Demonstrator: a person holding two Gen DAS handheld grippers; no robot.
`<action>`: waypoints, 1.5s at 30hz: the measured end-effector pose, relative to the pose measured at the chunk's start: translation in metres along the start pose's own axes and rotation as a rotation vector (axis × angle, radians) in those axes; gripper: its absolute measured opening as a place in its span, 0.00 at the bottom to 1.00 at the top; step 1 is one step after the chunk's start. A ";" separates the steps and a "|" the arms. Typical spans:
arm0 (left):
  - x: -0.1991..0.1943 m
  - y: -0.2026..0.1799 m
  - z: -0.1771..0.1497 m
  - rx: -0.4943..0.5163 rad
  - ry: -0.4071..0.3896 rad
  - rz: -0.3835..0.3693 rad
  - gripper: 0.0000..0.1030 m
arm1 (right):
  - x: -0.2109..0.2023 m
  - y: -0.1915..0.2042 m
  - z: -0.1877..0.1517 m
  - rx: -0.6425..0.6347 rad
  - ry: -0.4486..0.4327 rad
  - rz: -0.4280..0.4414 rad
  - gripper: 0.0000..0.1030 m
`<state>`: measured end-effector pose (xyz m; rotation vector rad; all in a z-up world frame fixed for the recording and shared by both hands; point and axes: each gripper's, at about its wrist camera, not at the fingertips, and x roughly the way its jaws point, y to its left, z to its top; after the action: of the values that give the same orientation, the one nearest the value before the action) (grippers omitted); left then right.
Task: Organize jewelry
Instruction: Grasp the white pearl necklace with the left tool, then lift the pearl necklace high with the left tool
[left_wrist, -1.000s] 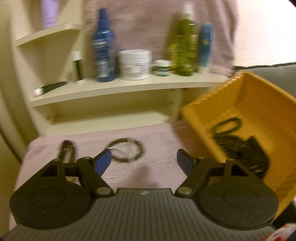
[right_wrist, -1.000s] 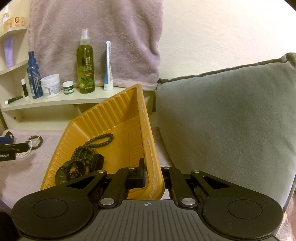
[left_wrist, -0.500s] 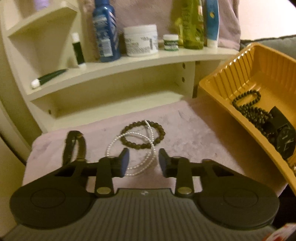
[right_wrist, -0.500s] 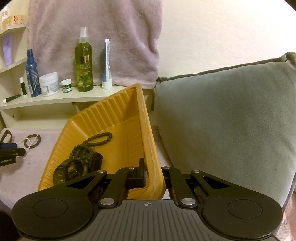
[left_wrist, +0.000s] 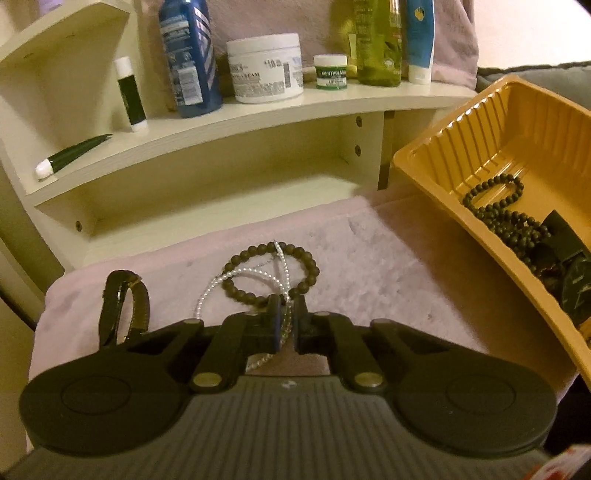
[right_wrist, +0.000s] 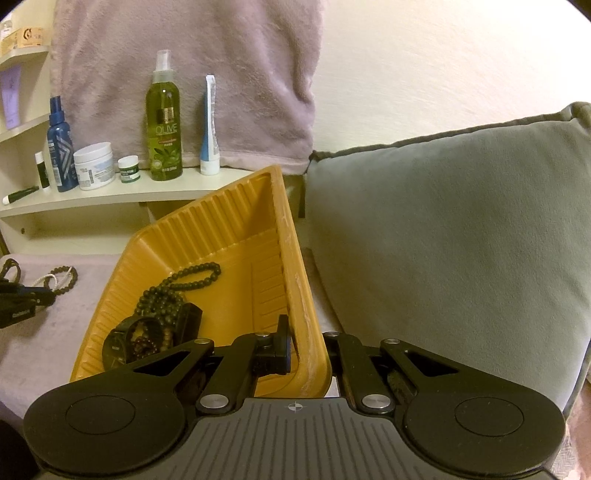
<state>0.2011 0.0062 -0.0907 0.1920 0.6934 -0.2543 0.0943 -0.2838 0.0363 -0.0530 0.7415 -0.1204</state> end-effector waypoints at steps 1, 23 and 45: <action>-0.003 0.001 0.000 -0.004 -0.004 -0.001 0.05 | 0.000 0.000 0.000 0.000 0.001 0.001 0.05; -0.004 -0.003 -0.001 0.018 0.001 -0.014 0.08 | -0.004 0.001 0.001 -0.001 -0.007 0.009 0.05; -0.067 0.035 0.044 -0.092 -0.170 -0.009 0.02 | -0.003 0.001 0.005 -0.002 -0.007 0.008 0.06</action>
<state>0.1885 0.0390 -0.0108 0.0780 0.5364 -0.2436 0.0958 -0.2822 0.0414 -0.0523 0.7345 -0.1122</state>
